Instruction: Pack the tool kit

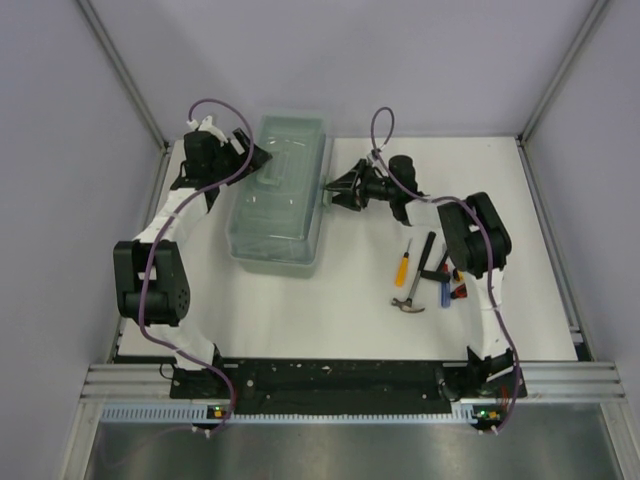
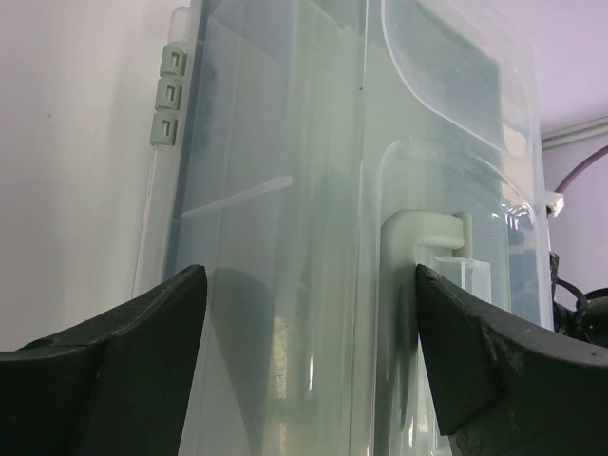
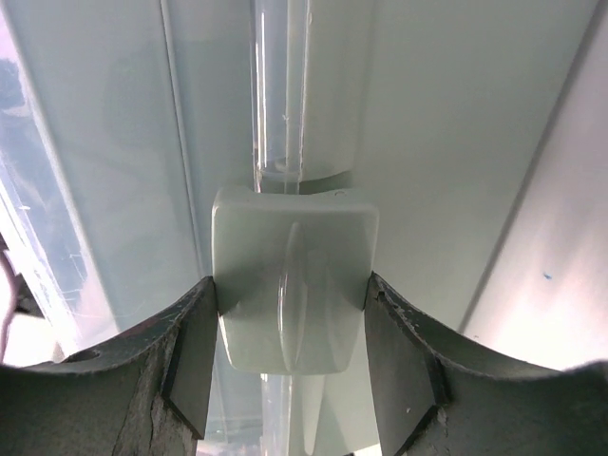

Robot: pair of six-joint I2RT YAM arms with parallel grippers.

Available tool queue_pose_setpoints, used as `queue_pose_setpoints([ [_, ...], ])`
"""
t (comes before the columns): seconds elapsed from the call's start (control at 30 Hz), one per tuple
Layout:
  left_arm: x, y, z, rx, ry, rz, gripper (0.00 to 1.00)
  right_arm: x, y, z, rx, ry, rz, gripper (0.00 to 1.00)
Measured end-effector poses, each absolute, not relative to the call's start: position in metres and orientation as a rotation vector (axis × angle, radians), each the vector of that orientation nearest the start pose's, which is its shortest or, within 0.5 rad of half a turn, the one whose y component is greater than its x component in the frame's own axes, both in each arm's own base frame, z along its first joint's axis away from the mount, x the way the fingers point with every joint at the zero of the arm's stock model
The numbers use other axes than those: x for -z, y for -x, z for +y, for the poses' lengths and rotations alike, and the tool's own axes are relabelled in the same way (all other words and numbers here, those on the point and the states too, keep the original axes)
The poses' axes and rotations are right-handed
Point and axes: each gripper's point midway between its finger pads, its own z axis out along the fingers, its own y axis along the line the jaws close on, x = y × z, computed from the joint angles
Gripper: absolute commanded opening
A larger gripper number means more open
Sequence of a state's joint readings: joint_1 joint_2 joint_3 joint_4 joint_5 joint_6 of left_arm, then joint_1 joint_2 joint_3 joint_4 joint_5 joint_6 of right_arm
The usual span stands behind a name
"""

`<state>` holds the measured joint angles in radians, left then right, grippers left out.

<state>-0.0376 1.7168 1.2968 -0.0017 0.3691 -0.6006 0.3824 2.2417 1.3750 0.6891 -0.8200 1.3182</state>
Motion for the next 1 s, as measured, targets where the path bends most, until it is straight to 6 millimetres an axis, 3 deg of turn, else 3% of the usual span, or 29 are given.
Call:
queue_pose_setpoints([
  [0.37, -0.205, -0.498, -0.104, 0.733, 0.354, 2.041, 0.85, -0.137, -0.452, 0.342, -1.666, -0.256, 2.221, 0.00],
  [0.63, -0.205, -0.498, -0.104, 0.731, 0.359, 2.049, 0.85, -0.142, -0.452, 0.339, -1.734, -0.336, 2.106, 0.01],
  [0.77, -0.205, -0.498, -0.105, 0.739, 0.365, 2.053, 0.85, -0.144, -0.452, 0.336, -1.781, -0.393, 2.039, 0.13],
  [0.9, -0.205, -0.497, -0.106, 0.747, 0.363, 2.057, 0.84, -0.141, -0.451, 0.332, -1.835, -0.469, 1.966, 0.51],
  [1.0, -0.205, -0.496, -0.108, 0.756, 0.359, 2.061, 0.84, -0.140, -0.449, 0.328, -1.856, -0.513, 1.918, 0.70],
])
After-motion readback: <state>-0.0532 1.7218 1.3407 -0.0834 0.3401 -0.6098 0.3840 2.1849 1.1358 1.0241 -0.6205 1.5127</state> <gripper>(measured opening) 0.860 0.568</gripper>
